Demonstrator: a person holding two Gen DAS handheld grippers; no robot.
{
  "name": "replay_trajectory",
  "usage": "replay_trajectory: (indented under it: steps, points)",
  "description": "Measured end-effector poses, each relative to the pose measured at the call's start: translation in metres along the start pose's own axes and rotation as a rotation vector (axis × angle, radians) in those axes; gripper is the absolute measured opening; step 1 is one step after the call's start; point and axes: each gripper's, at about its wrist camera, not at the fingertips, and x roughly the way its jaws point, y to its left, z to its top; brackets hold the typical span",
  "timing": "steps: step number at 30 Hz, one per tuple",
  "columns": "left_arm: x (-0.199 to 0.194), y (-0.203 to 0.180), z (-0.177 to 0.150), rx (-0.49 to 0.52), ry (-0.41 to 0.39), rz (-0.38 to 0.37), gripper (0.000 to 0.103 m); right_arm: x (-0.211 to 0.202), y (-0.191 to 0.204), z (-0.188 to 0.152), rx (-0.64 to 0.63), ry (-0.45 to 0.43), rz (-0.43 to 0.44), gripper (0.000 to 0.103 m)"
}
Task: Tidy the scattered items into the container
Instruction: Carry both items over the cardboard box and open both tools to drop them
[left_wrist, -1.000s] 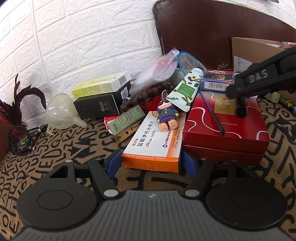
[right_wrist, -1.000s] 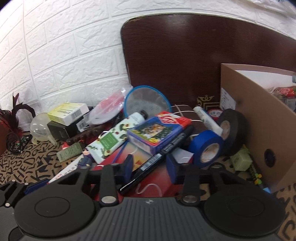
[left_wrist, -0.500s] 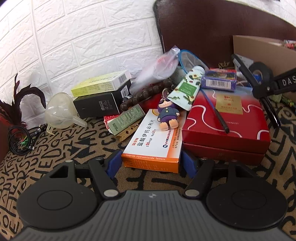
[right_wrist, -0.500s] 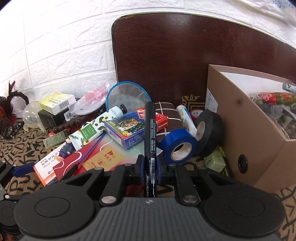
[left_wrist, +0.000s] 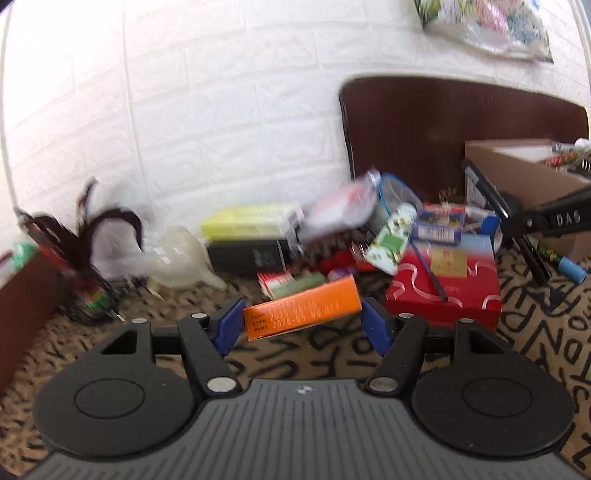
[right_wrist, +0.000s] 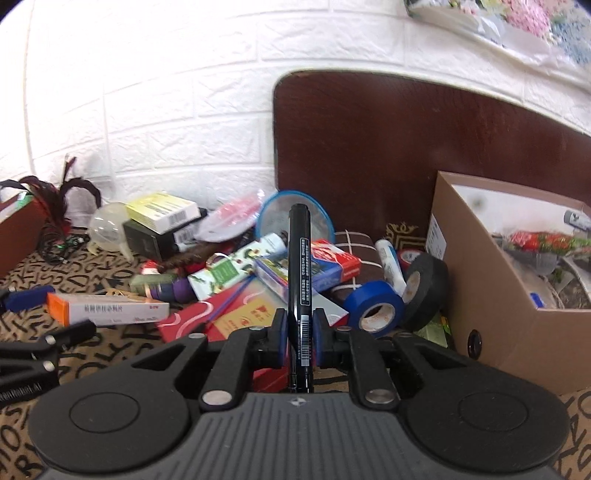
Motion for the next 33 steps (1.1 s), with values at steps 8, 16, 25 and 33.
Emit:
replay_trajectory:
  steps: [8, 16, 25, 33]
  points:
    - [-0.006, 0.014, 0.027, -0.062, 0.021, 0.019, 0.019, -0.028, 0.003, 0.008, -0.011, -0.054, 0.016, 0.013]
    - [-0.024, 0.008, 0.030, -0.035, -0.036, -0.001, 0.019, -0.056, -0.012, 0.009, 0.003, -0.110, 0.005, 0.013]
    - [-0.027, -0.061, 0.111, 0.006, -0.185, -0.175, 0.019, -0.088, -0.067, 0.025, 0.025, -0.183, -0.069, 0.013]
    - [0.033, -0.153, 0.189, -0.035, -0.250, -0.411, 0.019, -0.092, -0.163, 0.062, 0.031, -0.213, -0.191, 0.013]
